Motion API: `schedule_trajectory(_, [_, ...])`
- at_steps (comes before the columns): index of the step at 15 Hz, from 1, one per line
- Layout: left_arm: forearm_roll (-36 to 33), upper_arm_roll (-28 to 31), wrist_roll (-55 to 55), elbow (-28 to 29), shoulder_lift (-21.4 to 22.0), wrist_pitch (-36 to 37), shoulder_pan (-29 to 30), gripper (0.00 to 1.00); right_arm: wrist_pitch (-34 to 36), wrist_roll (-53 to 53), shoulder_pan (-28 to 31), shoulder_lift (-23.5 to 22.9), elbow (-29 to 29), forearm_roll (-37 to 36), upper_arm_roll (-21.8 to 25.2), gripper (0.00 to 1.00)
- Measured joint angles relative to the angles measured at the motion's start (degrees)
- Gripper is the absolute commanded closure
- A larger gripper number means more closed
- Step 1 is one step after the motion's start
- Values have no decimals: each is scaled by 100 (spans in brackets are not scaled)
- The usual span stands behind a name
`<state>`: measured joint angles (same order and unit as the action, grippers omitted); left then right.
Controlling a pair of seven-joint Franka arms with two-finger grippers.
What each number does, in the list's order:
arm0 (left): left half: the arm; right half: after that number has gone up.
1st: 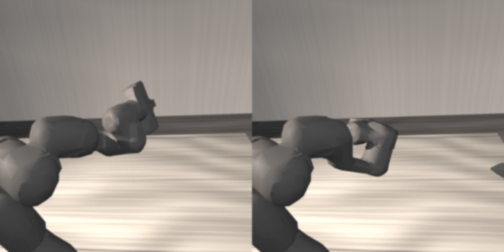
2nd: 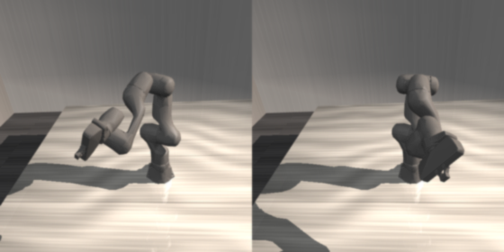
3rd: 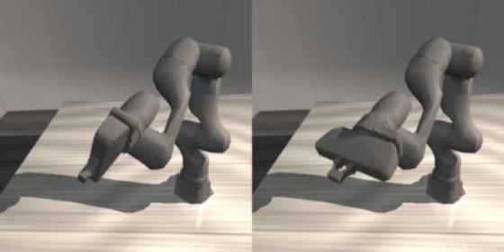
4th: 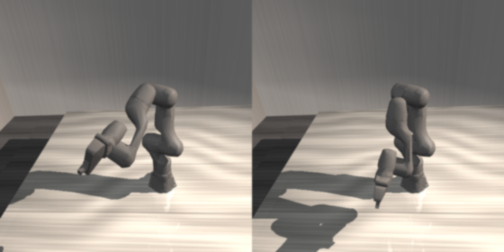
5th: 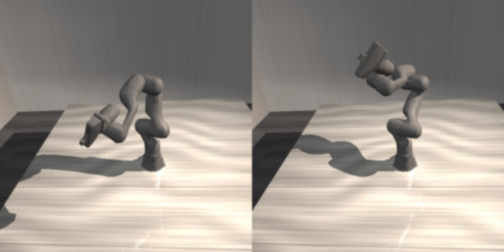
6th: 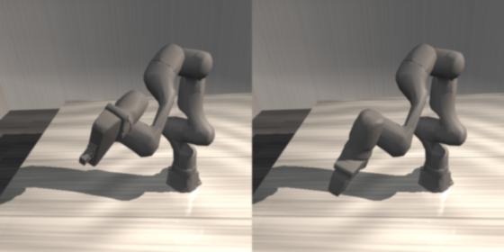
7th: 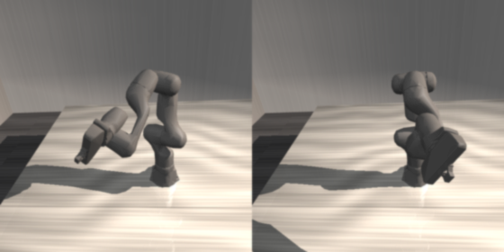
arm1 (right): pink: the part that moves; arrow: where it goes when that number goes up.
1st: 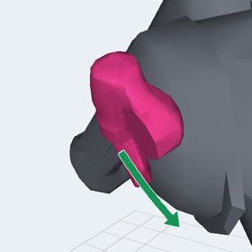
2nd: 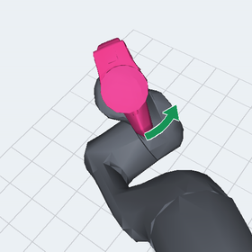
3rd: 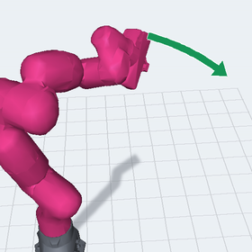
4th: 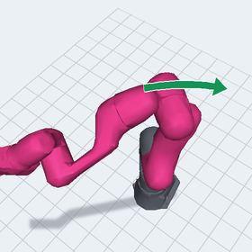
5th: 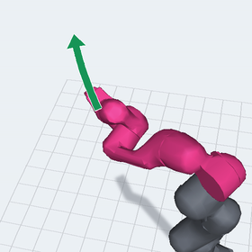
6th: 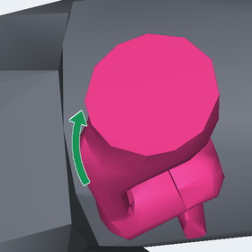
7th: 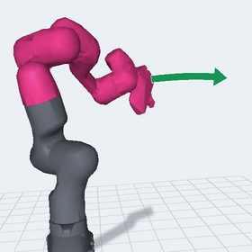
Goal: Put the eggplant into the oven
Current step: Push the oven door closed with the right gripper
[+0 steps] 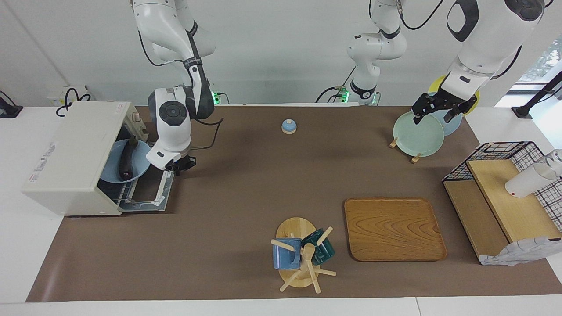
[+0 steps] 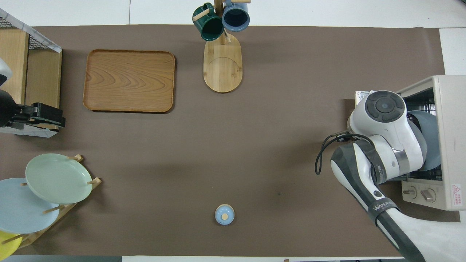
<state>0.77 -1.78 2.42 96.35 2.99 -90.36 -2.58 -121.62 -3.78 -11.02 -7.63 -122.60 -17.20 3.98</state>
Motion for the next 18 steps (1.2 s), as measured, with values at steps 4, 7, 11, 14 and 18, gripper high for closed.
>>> schedule_trajectory(4, [0, 0, 0, 0, 0, 0, 0, 0, 948, 829, 183, 293, 609, -13, 30, 90])
schedule_trajectory(7, [0, 0, 0, 0, 0, 0, 0, 0, 1297, 1541, 695, 614, 929, -50, 91, 86])
schedule_trajectory(11, [0, 0, 0, 0, 0, 0, 0, 0, 1371, 2188, 1199, 738, 1110, 96, 144, 75])
schedule_trajectory(14, [0, 0, 0, 0, 0, 0, 0, 0, 2252, 2206, 1199, 767, 1796, 423, 131, 64])
schedule_trajectory(18, [0, 0, 0, 0, 0, 0, 0, 0, 3337, 2208, 1197, 820, 2907, 991, 128, 61])
